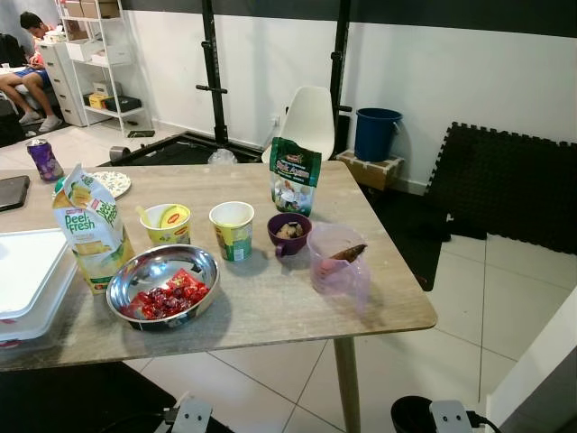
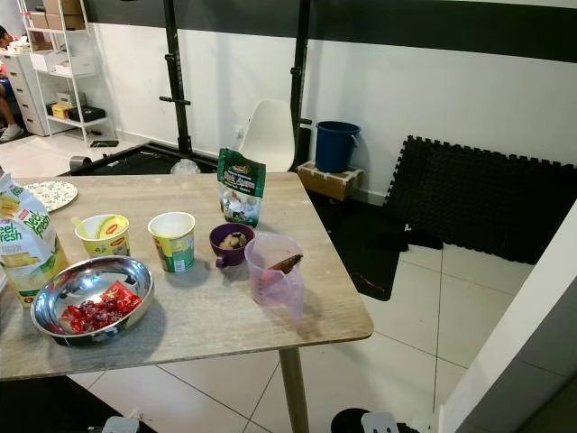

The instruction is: Restocking fridge

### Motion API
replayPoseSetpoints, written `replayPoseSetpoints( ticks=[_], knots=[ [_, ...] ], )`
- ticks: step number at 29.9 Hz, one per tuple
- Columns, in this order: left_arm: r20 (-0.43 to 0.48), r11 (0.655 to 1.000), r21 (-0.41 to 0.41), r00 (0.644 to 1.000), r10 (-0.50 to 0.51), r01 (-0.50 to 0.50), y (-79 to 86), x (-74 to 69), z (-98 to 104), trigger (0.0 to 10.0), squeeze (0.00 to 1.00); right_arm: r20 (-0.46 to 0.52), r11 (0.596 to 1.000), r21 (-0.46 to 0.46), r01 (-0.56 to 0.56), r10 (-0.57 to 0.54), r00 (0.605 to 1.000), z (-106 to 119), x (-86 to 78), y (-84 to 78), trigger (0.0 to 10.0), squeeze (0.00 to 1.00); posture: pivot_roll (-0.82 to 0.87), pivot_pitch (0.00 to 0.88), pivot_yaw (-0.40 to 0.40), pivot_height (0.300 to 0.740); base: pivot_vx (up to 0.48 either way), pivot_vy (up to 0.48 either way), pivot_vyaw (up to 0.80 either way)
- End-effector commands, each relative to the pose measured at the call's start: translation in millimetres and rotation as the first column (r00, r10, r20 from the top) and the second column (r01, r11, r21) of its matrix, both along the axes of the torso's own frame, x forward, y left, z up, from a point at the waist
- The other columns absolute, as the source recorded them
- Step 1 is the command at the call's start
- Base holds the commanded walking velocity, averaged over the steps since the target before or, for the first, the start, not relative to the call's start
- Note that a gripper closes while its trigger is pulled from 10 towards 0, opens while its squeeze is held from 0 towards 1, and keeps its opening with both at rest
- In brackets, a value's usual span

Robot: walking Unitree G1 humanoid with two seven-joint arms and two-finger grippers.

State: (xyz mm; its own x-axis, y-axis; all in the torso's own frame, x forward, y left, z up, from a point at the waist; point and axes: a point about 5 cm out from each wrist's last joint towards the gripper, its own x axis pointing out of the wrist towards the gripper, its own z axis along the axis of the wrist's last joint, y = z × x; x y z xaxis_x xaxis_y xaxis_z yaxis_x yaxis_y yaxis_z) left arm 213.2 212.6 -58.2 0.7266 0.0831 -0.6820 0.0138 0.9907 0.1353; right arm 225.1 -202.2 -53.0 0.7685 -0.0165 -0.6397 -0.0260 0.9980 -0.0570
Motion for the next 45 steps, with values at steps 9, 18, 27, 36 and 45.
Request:
replayPoseSetpoints(
  ticks=[9,18,27,36,45],
  knots=[
    [0.007,1.000,0.000,1.000,-0.002,0.002,3.4,0.1,1.3,10.0,0.00,-0.012,1.000,-0.005,0.001,-0.001,1.000,-2.9,-4.7,0.5,10.0,0.00,-0.01,0.071,-0.010,0.740,0.000,0.000,0.00],
    [0.003,1.000,-0.006,1.000,0.019,-0.019,4.3,-2.1,0.1,10.0,0.00,-0.019,1.000,-0.009,-0.008,0.008,1.000,-3.3,-4.7,1.1,10.0,0.00,0.00,0.073,-0.017,0.740,0.000,0.000,0.00],
    [-0.011,1.000,0.003,1.000,0.029,-0.029,6.9,-3.7,-0.9,10.0,0.00,-0.026,1.000,0.004,-0.019,0.019,0.999,-2.7,-2.4,3.5,10.0,0.00,0.00,0.077,-0.018,0.740,0.000,0.000,0.00],
    [-0.004,0.999,0.001,0.999,0.033,-0.033,6.7,0.4,1.3,10.0,0.00,-0.047,1.000,0.021,-0.013,0.014,0.999,-6.4,-7.4,5.4,10.0,0.00,0.00,0.085,-0.019,0.740,0.000,0.000,0.00],
    [-0.009,0.999,0.001,0.999,0.033,-0.033,7.2,-1.3,0.5,10.0,0.00,-0.051,0.999,0.035,0.006,-0.004,0.999,-6.6,-7.1,6.0,10.0,0.00,-0.01,0.089,-0.006,0.740,0.000,0.000,0.00]
  ],
)
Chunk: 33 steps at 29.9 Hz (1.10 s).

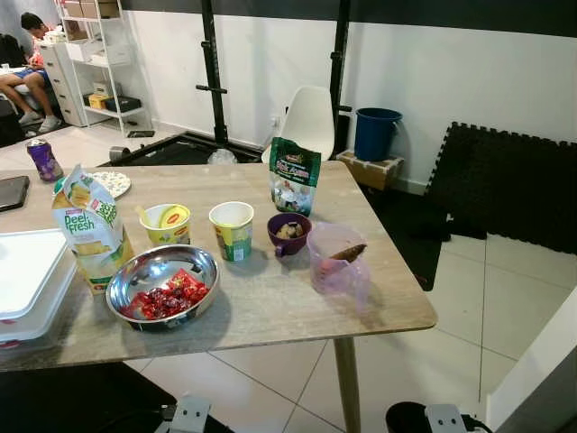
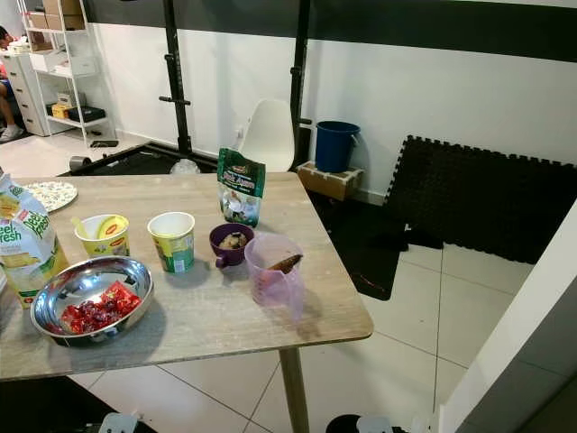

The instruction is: Restocking fridge

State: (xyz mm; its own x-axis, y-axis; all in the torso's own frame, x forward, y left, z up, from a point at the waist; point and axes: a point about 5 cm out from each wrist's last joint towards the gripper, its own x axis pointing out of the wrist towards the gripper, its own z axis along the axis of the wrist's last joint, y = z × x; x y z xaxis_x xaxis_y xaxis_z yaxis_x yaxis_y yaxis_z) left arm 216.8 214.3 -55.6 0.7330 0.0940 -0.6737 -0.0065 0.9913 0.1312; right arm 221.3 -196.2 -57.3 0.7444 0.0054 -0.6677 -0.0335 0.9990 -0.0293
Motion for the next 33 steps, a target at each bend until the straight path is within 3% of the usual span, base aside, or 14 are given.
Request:
replayPoseSetpoints(
  ticks=[1,33],
  knots=[
    [-0.026,1.000,0.007,1.000,0.013,-0.012,6.0,-5.7,-2.7,10.0,0.00,-0.013,1.000,0.009,0.012,-0.012,1.000,-2.2,-3.1,0.4,10.0,0.00,-0.01,0.090,-0.003,0.740,0.000,0.000,0.00],
    [-0.021,0.999,-0.003,0.999,0.033,-0.033,3.2,-2.8,-1.9,10.0,0.00,-0.023,1.000,-0.019,0.002,-0.003,1.000,-1.3,-2.2,-4.1,10.0,0.00,-0.01,0.082,-0.020,0.740,0.000,0.000,0.00]
  ],
)
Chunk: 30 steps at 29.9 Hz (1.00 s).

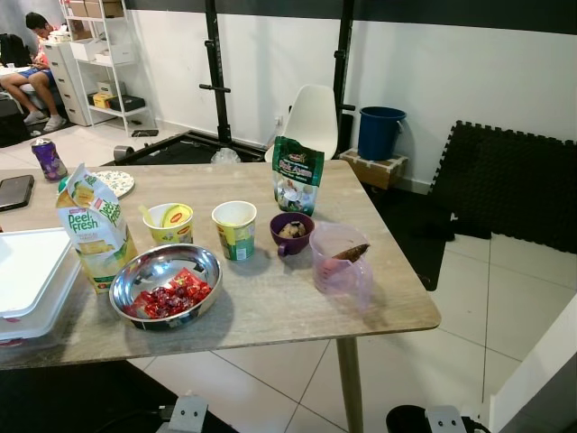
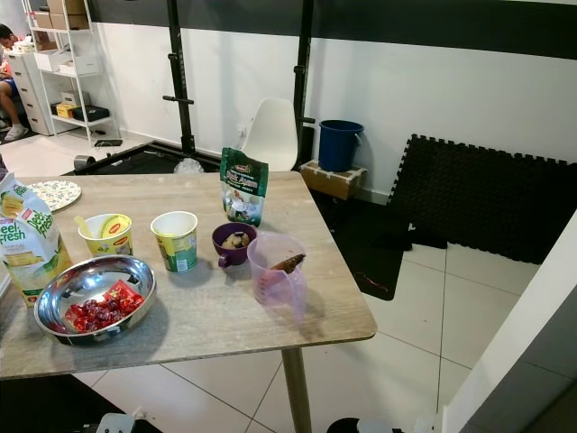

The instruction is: Restocking fridge

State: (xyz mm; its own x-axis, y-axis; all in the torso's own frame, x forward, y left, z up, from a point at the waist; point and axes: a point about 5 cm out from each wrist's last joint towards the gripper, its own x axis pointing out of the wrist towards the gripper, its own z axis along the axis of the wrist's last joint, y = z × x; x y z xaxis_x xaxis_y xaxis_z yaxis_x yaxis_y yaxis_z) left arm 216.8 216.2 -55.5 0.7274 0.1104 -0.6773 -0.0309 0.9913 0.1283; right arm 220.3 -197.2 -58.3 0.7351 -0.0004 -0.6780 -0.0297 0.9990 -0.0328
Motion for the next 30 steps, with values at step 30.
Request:
replayPoseSetpoints(
  ticks=[30],
  knots=[
    [0.080,1.000,0.013,0.997,-0.014,0.013,5.2,30.4,21.3,10.0,0.00,0.139,0.998,-0.050,0.041,-0.034,0.990,31.6,40.3,-15.0,10.0,0.00,-0.01,0.095,-0.014,0.740,0.000,0.000,0.00]
  ],
)
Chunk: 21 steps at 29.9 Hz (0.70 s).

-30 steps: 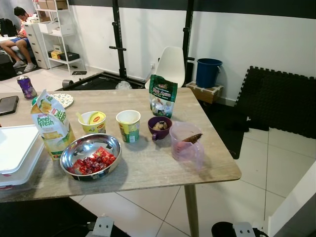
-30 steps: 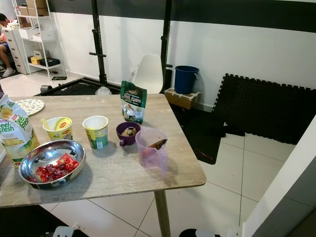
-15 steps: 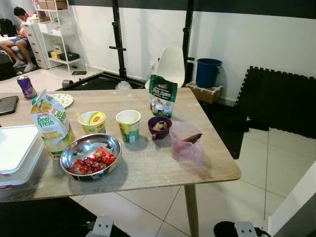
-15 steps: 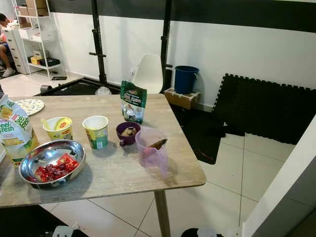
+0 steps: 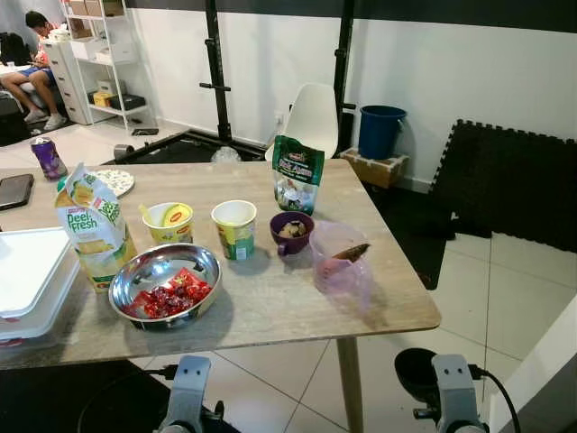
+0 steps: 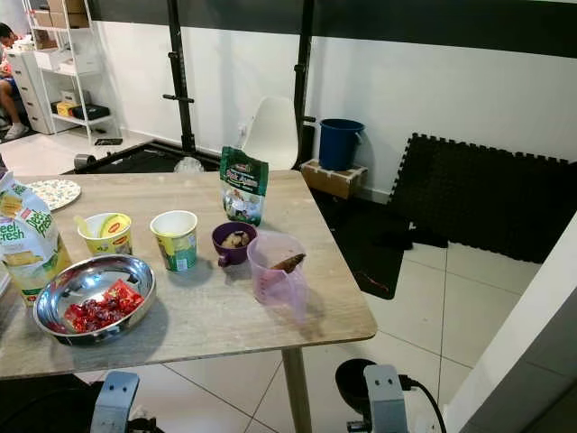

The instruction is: Restocking fridge

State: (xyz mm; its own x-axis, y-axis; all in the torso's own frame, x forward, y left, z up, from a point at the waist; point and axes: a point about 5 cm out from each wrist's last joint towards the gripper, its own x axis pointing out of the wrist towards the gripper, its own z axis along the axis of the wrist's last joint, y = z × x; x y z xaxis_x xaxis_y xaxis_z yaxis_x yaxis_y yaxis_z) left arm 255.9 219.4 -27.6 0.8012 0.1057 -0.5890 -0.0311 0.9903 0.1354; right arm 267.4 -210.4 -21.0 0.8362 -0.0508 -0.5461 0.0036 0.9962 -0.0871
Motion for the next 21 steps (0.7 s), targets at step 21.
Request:
replayPoseSetpoints(
  ticks=[21],
  knots=[
    [-0.005,1.000,0.006,1.000,-0.012,0.012,1.3,2.0,1.3,10.0,0.00,-0.007,1.000,0.002,0.016,-0.016,1.000,-0.1,-0.2,-2.8,10.0,0.00,-0.02,0.090,-0.007,0.740,0.000,0.000,0.00]
  ],
)
